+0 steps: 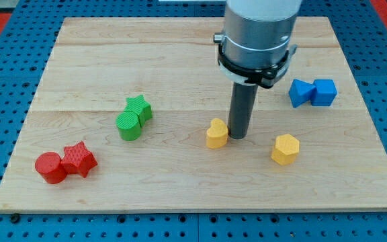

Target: Push the yellow heart to the center of the board

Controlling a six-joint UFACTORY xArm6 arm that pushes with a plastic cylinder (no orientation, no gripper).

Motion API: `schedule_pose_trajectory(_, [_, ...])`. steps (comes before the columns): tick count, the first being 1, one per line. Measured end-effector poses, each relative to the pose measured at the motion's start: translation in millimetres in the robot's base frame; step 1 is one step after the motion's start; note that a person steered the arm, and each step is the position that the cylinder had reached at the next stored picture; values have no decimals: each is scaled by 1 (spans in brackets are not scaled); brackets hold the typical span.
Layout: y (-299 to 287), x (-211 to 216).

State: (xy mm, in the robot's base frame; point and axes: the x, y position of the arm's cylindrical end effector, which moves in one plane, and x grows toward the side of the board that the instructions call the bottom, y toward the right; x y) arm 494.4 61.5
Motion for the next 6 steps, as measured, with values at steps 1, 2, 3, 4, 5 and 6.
schedule_pose_trajectory(1, [-4,2])
schedule_pose_trajectory(2, [16,31])
schedule_pose_trajectory(3, [16,34])
schedule_pose_trajectory(4, [7,68])
schedule_pose_trajectory(5, [7,73])
schedule_pose_trajectory(6, [7,73])
